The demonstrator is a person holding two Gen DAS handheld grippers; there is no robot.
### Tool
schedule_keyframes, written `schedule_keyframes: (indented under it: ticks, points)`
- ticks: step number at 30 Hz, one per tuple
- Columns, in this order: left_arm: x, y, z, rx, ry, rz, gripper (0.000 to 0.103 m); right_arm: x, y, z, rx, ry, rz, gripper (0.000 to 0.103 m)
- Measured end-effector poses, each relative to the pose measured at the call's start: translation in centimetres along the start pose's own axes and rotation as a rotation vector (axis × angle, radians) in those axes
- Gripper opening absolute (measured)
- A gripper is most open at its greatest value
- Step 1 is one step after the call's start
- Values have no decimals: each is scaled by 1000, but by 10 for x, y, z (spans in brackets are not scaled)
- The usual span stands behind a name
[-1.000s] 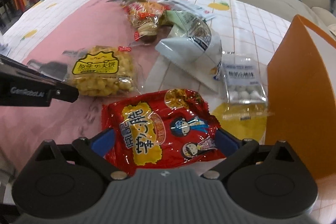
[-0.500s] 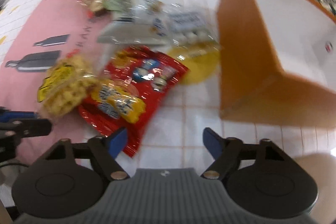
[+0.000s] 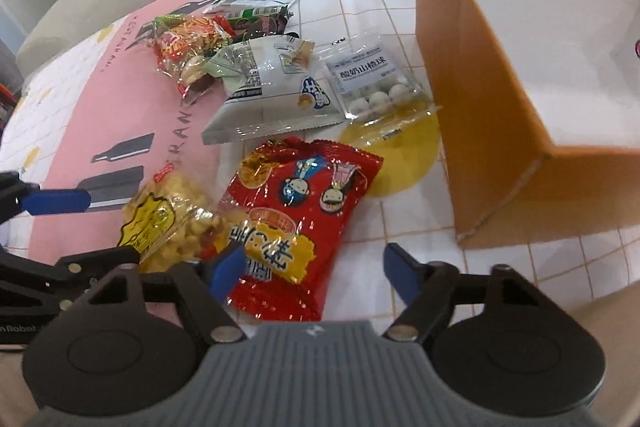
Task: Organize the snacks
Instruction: 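Grasp the yellow-labelled cracker bag with left tool while right tool grasps red spicy-strip bag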
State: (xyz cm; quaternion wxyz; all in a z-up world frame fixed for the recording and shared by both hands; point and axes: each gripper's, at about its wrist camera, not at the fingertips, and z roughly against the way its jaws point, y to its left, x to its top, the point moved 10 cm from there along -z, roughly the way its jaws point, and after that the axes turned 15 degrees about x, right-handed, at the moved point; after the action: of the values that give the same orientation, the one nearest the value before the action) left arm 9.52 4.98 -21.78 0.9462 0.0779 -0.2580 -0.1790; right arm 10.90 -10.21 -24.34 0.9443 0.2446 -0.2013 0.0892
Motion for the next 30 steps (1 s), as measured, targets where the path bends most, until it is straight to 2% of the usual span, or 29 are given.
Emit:
schedule_keyframes:
  ticks: [4,8,12,17,21,23,25,27,30]
  points:
    - [2,-3,-10,-66,-19,17,89,12,4,-8,23,-12,52,70]
    - [2,1,-17,-106,20,117,90,20,8,-18,37,-13,86,70]
    - [1,-1,-15,-104,29,155,90,26,7,-25,29,-11,93,70]
    - [-3,-10,-19,-86,65,211,97,28,6,-27,24,-22,96,66]
    - [-2,-13,-22,-63,88,238,103,28,3,-25,42,-29,44,63]
    - [-3,-13,-25,-48,109,259,103,29,2,-20,47,-49,16,55]
    - [-4,-12,-26,-45,120,272,103,33,3,-12,57,-75,3,38]
    - [-6,-11,-27,-48,129,284,103,36,6,-3,90,-96,-16,32]
    - [-7,-9,-28,-64,138,313,97,38,10,6,151,-114,-61,32]
